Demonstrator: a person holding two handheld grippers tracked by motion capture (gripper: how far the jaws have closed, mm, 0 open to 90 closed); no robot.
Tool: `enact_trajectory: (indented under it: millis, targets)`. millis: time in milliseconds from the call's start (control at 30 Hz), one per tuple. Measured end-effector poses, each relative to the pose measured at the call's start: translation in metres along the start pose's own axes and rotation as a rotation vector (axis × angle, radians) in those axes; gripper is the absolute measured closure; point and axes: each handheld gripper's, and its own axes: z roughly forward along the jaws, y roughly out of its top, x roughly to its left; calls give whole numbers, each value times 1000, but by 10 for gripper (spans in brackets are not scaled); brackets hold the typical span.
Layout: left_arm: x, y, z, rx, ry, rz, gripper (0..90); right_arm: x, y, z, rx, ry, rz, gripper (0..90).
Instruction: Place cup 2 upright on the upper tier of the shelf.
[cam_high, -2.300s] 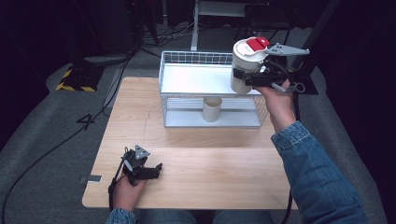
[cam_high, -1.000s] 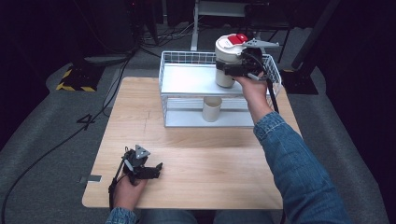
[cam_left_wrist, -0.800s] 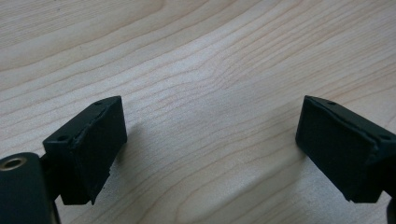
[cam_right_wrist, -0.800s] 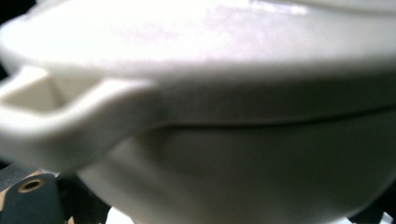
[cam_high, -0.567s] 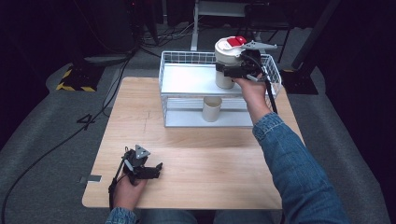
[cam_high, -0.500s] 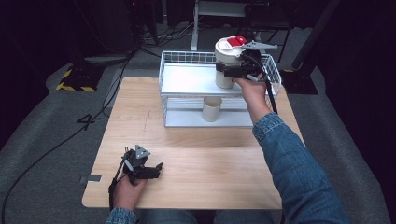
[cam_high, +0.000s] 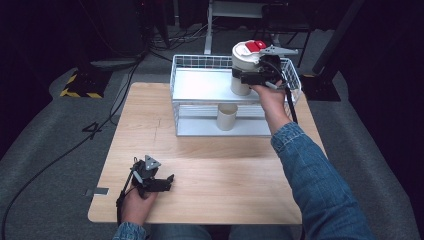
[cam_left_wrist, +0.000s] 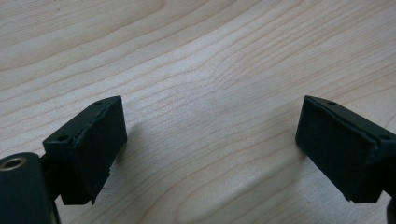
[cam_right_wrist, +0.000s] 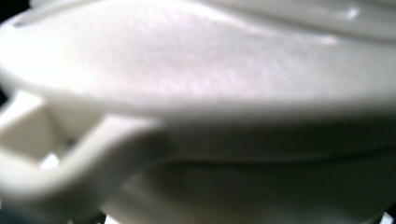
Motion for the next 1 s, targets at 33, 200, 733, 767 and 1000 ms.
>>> enact_trajectory:
  millis: [33, 200, 733, 767, 1000]
  targets:
    - [0, 0, 0, 1, 0, -1, 95, 0, 0, 0, -2, -2, -11, 114]
    - [0, 0, 0, 0, 0, 0, 94, 1, 0, 0, -7, -16, -31, 108]
    - [0, 0, 0, 0, -2, -7, 94, 8, 0, -31, -1, -41, -63, 13]
    - [0, 0, 0, -1, -3, -7, 94, 8, 0, -34, -2, -38, -60, 10]
    - [-1, 0, 0, -1, -3, -7, 94, 12, -2, -60, -12, -15, -68, 9]
